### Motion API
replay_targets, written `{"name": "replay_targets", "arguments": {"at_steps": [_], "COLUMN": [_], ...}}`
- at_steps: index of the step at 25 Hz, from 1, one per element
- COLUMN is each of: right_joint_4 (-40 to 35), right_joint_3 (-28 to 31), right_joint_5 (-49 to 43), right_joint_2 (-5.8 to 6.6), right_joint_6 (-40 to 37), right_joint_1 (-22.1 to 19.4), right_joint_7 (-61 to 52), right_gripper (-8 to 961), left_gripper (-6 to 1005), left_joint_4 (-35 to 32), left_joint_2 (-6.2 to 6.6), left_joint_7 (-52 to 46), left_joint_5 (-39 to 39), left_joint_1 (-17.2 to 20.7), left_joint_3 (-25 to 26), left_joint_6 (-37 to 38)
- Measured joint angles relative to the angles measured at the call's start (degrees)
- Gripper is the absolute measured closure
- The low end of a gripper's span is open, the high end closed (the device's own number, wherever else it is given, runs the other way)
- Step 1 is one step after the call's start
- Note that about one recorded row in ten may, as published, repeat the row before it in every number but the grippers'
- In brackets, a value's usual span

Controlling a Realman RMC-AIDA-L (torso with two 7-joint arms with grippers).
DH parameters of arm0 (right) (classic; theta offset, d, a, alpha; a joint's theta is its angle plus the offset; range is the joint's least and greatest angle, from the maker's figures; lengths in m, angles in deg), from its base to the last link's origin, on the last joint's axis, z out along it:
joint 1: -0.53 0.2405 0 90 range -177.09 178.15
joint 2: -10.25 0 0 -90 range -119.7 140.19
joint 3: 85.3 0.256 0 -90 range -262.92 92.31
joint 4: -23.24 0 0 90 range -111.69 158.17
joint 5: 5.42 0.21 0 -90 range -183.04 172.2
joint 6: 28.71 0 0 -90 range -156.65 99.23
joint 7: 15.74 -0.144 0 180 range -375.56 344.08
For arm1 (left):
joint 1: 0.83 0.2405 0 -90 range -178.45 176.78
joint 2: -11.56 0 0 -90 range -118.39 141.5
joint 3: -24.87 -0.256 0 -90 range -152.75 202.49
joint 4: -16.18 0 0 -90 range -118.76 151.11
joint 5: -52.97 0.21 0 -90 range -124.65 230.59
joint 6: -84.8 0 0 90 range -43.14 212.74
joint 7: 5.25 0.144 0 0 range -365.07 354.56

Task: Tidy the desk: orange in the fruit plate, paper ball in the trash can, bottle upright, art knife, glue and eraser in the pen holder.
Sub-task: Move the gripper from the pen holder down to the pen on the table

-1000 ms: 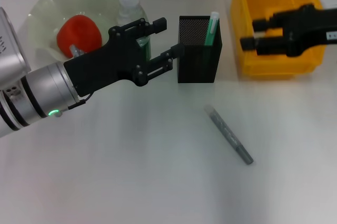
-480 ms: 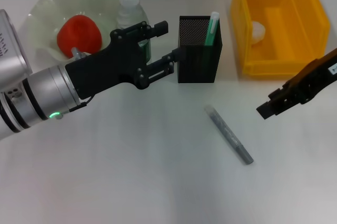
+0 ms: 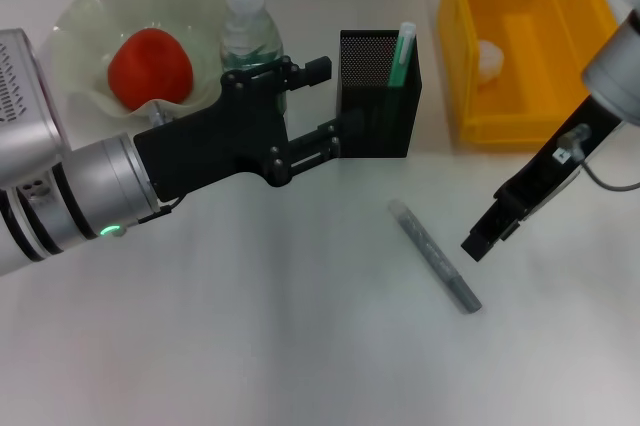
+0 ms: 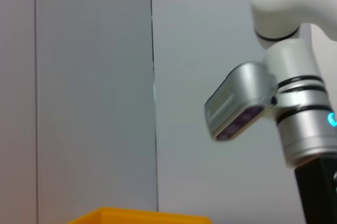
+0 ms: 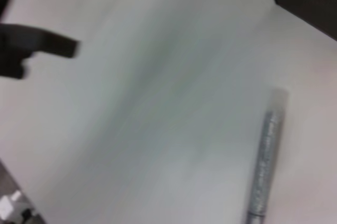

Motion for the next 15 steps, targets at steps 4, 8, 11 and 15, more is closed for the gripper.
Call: {"name": "replay_targets", "arguments": {"at_steps": [4, 8, 11, 15], "right_joint_4": [5.2, 8.0, 9.5, 11.9], "right_joint_3": [-1.4, -4.6, -6.4, -8.4], "right_joint_5": [-3.2, -3.5, -3.5, -3.4], "right_joint_2": [-0.55, -1.04, -1.24, -1.46], "right_joint_6": [3.8, 7.9, 10.6, 14.9], "right_joint_1": [2.3, 3.2, 3.8, 4.3], "right_joint_7": [0.0, -0.2, -0.5, -0.6], "right_gripper": [435, 441, 445, 451], "left_gripper": [397, 397, 397, 397], "left_joint_4": [0.0, 0.1, 0.4, 0.6], "left_joint_2": [0.00, 0.00, 0.00, 0.00], "left_joint_7": [0.1, 0.7, 1.1, 1.6], "left_joint_5": [0.0, 0.0, -0.1, -0.1], "left_joint_1": [-0.1, 0.0, 0.0, -0.2], "left_joint_3": [-0.8, -1.2, -1.3, -1.6], "left_joint_6": [0.1, 0.1, 0.1, -0.1]}}
